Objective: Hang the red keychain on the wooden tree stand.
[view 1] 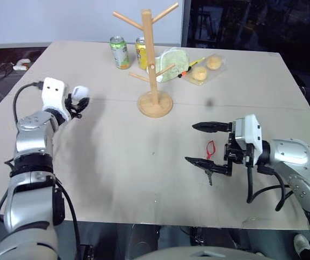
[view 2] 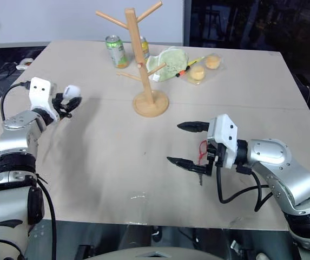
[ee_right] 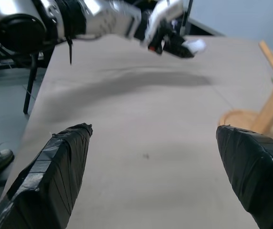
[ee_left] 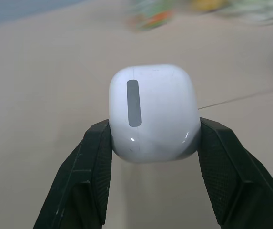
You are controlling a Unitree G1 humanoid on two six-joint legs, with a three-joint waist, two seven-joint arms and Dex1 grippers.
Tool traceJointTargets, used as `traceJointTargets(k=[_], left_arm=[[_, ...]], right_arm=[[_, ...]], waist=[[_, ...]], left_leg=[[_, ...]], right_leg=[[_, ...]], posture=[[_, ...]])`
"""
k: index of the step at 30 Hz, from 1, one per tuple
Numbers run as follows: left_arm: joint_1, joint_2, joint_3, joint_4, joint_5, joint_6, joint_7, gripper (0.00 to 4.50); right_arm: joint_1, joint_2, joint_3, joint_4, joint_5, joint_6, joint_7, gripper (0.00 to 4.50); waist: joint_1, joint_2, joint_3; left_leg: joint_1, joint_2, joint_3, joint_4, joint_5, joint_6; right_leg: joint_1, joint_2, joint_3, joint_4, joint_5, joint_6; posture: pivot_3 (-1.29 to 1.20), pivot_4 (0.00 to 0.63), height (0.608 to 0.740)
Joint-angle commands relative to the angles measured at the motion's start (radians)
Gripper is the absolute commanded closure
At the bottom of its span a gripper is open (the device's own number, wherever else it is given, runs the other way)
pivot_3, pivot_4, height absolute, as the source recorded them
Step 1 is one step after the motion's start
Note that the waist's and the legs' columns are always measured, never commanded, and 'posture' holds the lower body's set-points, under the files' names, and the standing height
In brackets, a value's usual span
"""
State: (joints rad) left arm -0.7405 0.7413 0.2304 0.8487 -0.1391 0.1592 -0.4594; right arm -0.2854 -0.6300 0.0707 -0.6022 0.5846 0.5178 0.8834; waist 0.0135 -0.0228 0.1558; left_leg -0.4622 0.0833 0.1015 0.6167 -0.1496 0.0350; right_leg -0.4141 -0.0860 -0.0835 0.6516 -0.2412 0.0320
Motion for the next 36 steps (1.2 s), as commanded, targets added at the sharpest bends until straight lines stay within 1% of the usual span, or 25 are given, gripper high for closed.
traceJointTargets(k=[1, 4, 7, 9, 10, 11, 12, 17, 19, 22, 23, 26, 29, 31, 33, 35, 36], left_arm=[[-0.051, 0.006, 0.035, 0.116, 0.016, -0.034, 0.115, 2.48], [-0.071, 0.010, 0.030, 0.203, 0.026, -0.050, 0.162, 2.48], [-0.090, 0.018, 0.030, 0.258, 0.022, -0.062, 0.161, 2.48], [-0.100, 0.024, 0.030, 0.272, 0.019, -0.071, 0.148, 1.44], [-0.105, 0.028, 0.029, 0.274, 0.020, -0.074, 0.138, 1.01], [-0.108, 0.034, 0.028, 0.269, 0.019, -0.075, 0.126, 0.69], [-0.111, 0.040, 0.030, 0.260, 0.014, -0.073, 0.113, 0.05], [-0.102, 0.083, 0.036, 0.187, 0.001, -0.039, 0.038, 0.02], [-0.090, 0.096, 0.042, 0.129, -0.021, -0.013, -0.030, 0.02], [-0.033, 0.104, 0.021, -0.068, -0.083, 0.075, -0.212, 0.02], [-0.001, 0.108, 0.000, -0.155, -0.099, 0.111, -0.280, 0.02], [0.107, 0.136, -0.086, -0.452, -0.149, 0.190, -0.483, 0.02], [0.156, 0.151, -0.140, -0.654, -0.190, 0.249, -0.592, 0.02], [0.160, 0.156, -0.171, -0.775, -0.238, 0.290, -0.664, 0.02], [0.145, 0.154, -0.193, -0.882, -0.289, 0.330, -0.719, 0.02], [0.132, 0.150, -0.207, -0.946, -0.319, 0.349, -0.754, 0.02], [0.125, 0.149, -0.216, -0.975, -0.339, 0.363, -0.776, 0.02]], right_arm=[[-0.016, 0.006, -0.001, 0.007, -0.012, -0.018, -0.013, 0.00], [-0.008, 0.010, -0.007, 0.017, -0.018, -0.006, -0.027, 0.00], [0.000, 0.009, -0.016, 0.017, -0.018, 0.002, -0.040, 0.00], [0.010, 0.012, -0.027, 0.008, -0.007, 0.017, -0.061, 0.00], [0.014, 0.013, -0.032, 0.003, -0.001, 0.025, -0.072, 0.00], [0.021, 0.013, -0.038, -0.006, 0.005, 0.035, -0.084, 0.00], [0.028, 0.013, -0.044, -0.017, 0.013, 0.045, -0.094, 0.00], [0.070, 0.008, -0.070, -0.076, 0.053, 0.091, -0.145, 0.00], [0.092, -0.001, -0.080, -0.096, 0.061, 0.101, -0.152, 0.00], [0.133, -0.027, -0.098, -0.122, 0.073, 0.101, -0.141, 0.00], [0.143, -0.036, -0.104, -0.127, 0.080, 0.102, -0.135, 0.00], [0.175, -0.061, -0.123, -0.127, 0.084, 0.115, -0.144, 0.00], [0.217, -0.052, -0.150, -0.132, 0.117, 0.181, -0.216, 0.00], [0.259, -0.030, -0.162, -0.162, 0.148, 0.226, -0.281, 0.00], [0.304, 0.006, -0.185, -0.194, 0.180, 0.303, -0.395, 0.00], [0.329, 0.034, -0.196, -0.211, 0.186, 0.373, -0.495, 0.00], [0.336, 0.063, -0.206, -0.211, 0.213, 0.412, -0.550, 0.00]], waist=[[0.000, -0.003, 0.001], [0.000, -0.005, 0.001], [0.000, -0.006, 0.002], [0.000, -0.006, 0.002], [0.000, -0.006, 0.002], [0.000, -0.006, 0.002], [0.000, -0.006, 0.002], [-0.002, -0.006, 0.002], [-0.002, -0.007, 0.002], [0.000, -0.007, 0.002], [0.001, -0.007, 0.002], [0.000, -0.007, 0.002], [-0.001, -0.007, 0.002], [0.000, -0.007, 0.002], [0.000, -0.007, 0.002], [-0.002, -0.006, 0.002], [-0.004, -0.006, 0.002]], left_leg=[[0.000, 0.000, 0.000, 0.000, 0.000, 0.000], [0.000, 0.000, 0.000, 0.000, 0.000, 0.000], [0.000, 0.000, 0.000, 0.000, 0.000, 0.000], [0.000, 0.000, -0.001, 0.000, 0.000, 0.000], [0.000, 0.000, -0.001, 0.000, 0.000, 0.000], [0.000, 0.000, -0.001, 0.001, 0.000, 0.000], [0.000, 0.000, 0.000, 0.001, 0.000, 0.000], [0.000, 0.000, -0.001, 0.001, 0.000, 0.000], [0.000, 0.000, -0.001, 0.001, 0.000, 0.000], [0.000, 0.000, -0.001, 0.001, -0.001, -0.001], [0.000, 0.000, -0.001, 0.001, -0.002, -0.004], [0.000, 0.000, -0.002, 0.001, -0.002, -0.004], [0.000, 0.000, -0.003, 0.002, -0.002, -0.004], [0.000, 0.000, -0.003, 0.002, -0.002, -0.004], [0.000, 0.000, -0.003, 0.002, -0.002, -0.004], [0.000, 0.000, -0.004, 0.002, -0.002, -0.004], [0.000, 0.000, -0.005, 0.002, -0.002, -0.004]], right_leg=[[0.000, 0.000, 0.000, 0.000, 0.000, 0.000], [0.000, 0.000, 0.000, 0.001, 0.000, 0.000], [0.000, 0.000, -0.001, 0.001, 0.000, -0.001], [0.000, 0.000, -0.001, 0.002, 0.001, -0.002], [0.000, 0.000, -0.001, 0.002, 0.001, -0.002], [0.000, -0.001, -0.001, 0.002, 0.002, -0.003], [0.000, -0.001, -0.001, 0.002, 0.002, -0.004], [-0.001, -0.001, -0.001, 0.003, 0.002, -0.004], [-0.001, -0.001, -0.001, 0.003, 0.002, -0.004], [0.000, -0.001, -0.001, 0.003, 0.002, -0.004], [0.000, -0.002, -0.001, 0.003, 0.002, -0.005], [0.000, -0.002, 0.000, 0.003, 0.002, -0.005], [0.000, -0.002, 0.000, 0.004, 0.000, -0.008], [0.000, -0.002, 0.000, 0.004, 0.000, -0.008], [0.000, -0.002, 0.000, 0.005, 0.000, -0.008], [0.000, -0.001, 0.000, 0.005, 0.000, -0.008], [-0.001, -0.001, 0.001, 0.005, 0.000, -0.008]], posture=[[0.00, 0.150, 0.740], [0.00, 0.150, 0.740], [0.00, 0.150, 0.740], [0.00, 0.150, 0.740], [0.00, 0.150, 0.740], [0.00, 0.150, 0.740], [0.00, 0.150, 0.740], [0.00, 0.150, 0.740], [0.00, 0.150, 0.740], [0.00, 0.150, 0.740], [0.00, 0.150, 0.740], [0.00, 0.150, 0.740], [0.00, 0.150, 0.740], [0.00, 0.150, 0.740], [0.00, 0.150, 0.740], [0.00, 0.150, 0.740], [0.00, 0.150, 0.740]])
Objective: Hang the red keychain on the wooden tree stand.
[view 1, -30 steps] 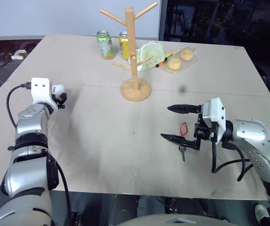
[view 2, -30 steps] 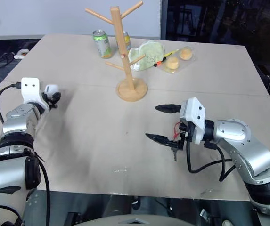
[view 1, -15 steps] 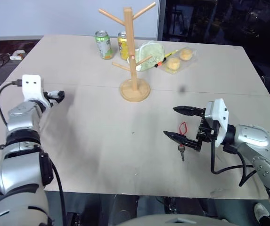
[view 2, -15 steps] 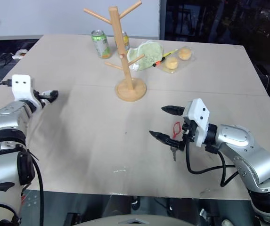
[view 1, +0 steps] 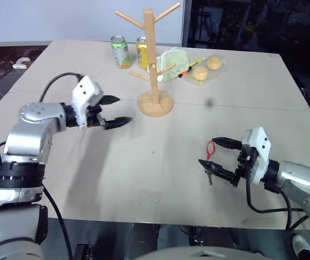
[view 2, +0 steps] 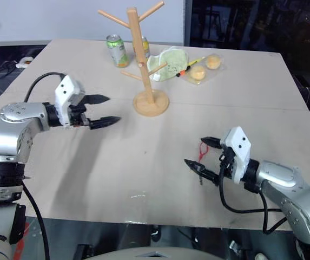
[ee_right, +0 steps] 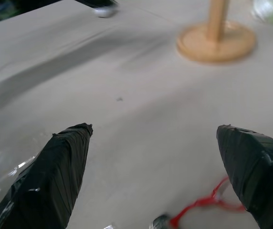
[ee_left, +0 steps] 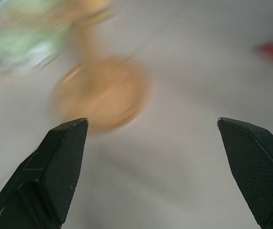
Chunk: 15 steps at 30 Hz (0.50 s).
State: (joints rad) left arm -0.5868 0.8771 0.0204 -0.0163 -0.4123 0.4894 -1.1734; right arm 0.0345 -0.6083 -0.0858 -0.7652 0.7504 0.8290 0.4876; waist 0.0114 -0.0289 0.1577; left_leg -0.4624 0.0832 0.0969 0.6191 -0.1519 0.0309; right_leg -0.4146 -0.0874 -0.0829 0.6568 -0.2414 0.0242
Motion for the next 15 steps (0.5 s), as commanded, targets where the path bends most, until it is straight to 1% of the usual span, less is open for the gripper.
traceJointTargets(k=[1, 5, 11, 15], left_arm=[[-0.035, 0.013, -0.012, -0.132, -0.082, 0.046, -0.080, 0.02], [-0.067, 0.009, -0.042, -0.185, -0.121, 0.072, -0.138, 0.02], [-0.092, 0.015, -0.054, -0.217, -0.161, 0.100, -0.198, 0.02], [-0.096, 0.019, -0.064, -0.234, -0.163, 0.102, -0.220, 0.02]], right_arm=[[0.015, 0.058, -0.052, -0.047, 0.058, 0.140, -0.199, 0.00], [-0.013, 0.132, -0.036, -0.022, 0.060, 0.275, -0.347, 0.00], [-0.059, 0.235, -0.024, -0.003, 0.072, 0.403, -0.458, 0.00], [-0.135, 0.309, 0.003, 0.040, 0.060, 0.499, -0.516, 0.00]], waist=[[-0.002, 0.000, 0.000], [-0.004, 0.001, 0.000], [-0.002, 0.001, 0.000], [-0.004, 0.002, 0.000]], left_leg=[[0.000, 0.000, 0.000, 0.000, 0.000, 0.000], [0.000, 0.000, 0.000, 0.002, 0.000, 0.000], [0.000, 0.000, 0.000, 0.002, 0.001, 0.001], [0.000, 0.000, 0.000, 0.002, 0.001, 0.001]], right_leg=[[0.000, 0.000, 0.000, 0.000, 0.000, 0.000], [0.000, 0.001, 0.001, 0.001, -0.002, 0.003], [0.000, 0.001, 0.001, 0.001, -0.002, 0.003], [0.000, 0.001, 0.001, 0.001, -0.002, 0.003]], posture=[[0.00, 0.150, 0.740], [0.00, 0.150, 0.740], [0.00, 0.150, 0.740], [0.00, 0.150, 0.740]])
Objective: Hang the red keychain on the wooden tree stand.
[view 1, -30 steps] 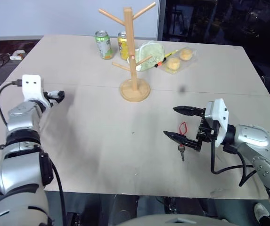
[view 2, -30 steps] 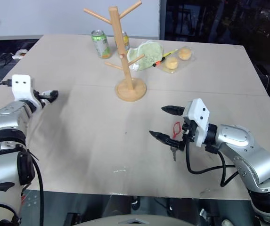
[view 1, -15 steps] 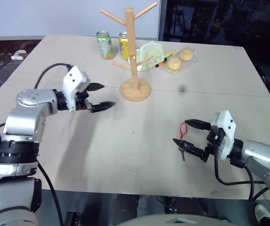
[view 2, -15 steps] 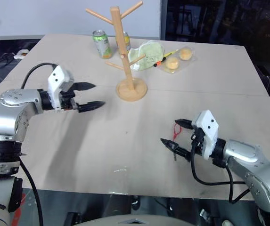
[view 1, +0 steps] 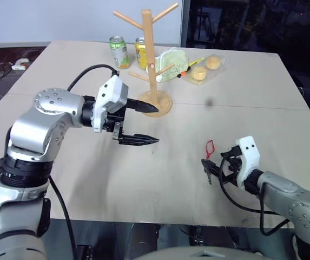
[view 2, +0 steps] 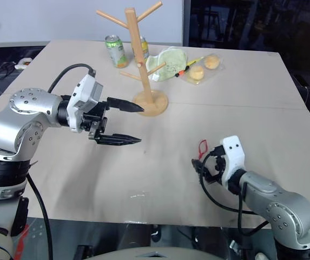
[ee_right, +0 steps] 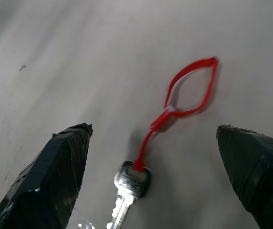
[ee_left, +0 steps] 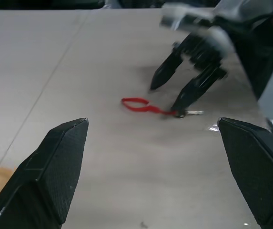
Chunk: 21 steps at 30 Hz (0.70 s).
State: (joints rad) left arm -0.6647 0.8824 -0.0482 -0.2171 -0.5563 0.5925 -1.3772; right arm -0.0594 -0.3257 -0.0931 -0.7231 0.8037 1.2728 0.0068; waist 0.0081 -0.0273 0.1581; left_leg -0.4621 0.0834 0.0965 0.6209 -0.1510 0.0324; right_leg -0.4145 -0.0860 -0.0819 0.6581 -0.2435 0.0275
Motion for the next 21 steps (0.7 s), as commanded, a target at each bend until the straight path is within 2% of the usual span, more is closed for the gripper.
traceJointTargets(k=[1, 8, 11, 19, 20, 21], left_arm=[[-0.018, 0.012, 0.004, -0.031, -0.015, -0.002, -0.015, 0.02], [0.008, 0.011, 0.010, -0.058, -0.010, -0.002, 0.002, 0.02], [0.019, 0.018, 0.022, -0.074, -0.019, 0.011, 0.012, 0.00], [0.036, 0.029, 0.038, -0.113, -0.036, 0.036, 0.036, 0.00], [0.041, 0.034, 0.041, -0.116, -0.037, 0.039, 0.038, 0.00], [0.047, 0.040, 0.044, -0.116, -0.036, 0.039, 0.040, 0.00]], right_arm=[[-0.054, 0.040, 0.012, 0.002, 0.004, 0.078, -0.044, 0.00], [-0.151, 0.073, 0.042, 0.060, -0.071, 0.154, -0.072, 0.00], [-0.166, 0.071, 0.045, 0.072, -0.090, 0.174, -0.061, 0.79], [-0.189, 0.026, 0.097, 0.112, -0.136, 0.167, 0.011, 4.24], [-0.184, 0.018, 0.103, 0.111, -0.136, 0.157, 0.028, 4.47], [-0.179, 0.005, 0.110, 0.109, -0.134, 0.144, 0.049, 4.47]], waist=[[-0.001, 0.001, 0.000], [-0.007, 0.001, 0.000], [-0.015, 0.001, 0.000], [-0.023, 0.001, 0.000], [-0.023, 0.001, 0.000], [-0.022, 0.001, 0.000]], left_leg=[[0.000, 0.000, 0.000, 0.000, 0.000, 0.000], [0.000, 0.000, 0.000, 0.000, 0.001, 0.002], [0.000, 0.000, 0.000, 0.000, 0.001, 0.002], [0.000, 0.000, -0.001, 0.000, 0.001, 0.002], [0.000, 0.000, -0.001, 0.000, 0.001, 0.002], [0.000, 0.000, -0.001, 0.000, 0.001, 0.002]], right_leg=[[0.000, 0.000, 0.000, 0.000, 0.000, 0.000], [0.000, 0.000, 0.000, 0.000, 0.000, 0.000], [0.000, 0.000, 0.000, 0.000, 0.000, 0.000], [0.000, 0.000, 0.000, 0.000, 0.000, 0.000], [0.000, 0.001, 0.000, 0.000, 0.000, 0.000], [0.000, 0.001, 0.000, 0.000, 0.000, 0.000]], posture=[[0.00, 0.150, 0.740], [0.00, 0.150, 0.740], [0.00, 0.150, 0.740], [0.00, 0.150, 0.740], [0.00, 0.150, 0.740], [0.00, 0.150, 0.740]])
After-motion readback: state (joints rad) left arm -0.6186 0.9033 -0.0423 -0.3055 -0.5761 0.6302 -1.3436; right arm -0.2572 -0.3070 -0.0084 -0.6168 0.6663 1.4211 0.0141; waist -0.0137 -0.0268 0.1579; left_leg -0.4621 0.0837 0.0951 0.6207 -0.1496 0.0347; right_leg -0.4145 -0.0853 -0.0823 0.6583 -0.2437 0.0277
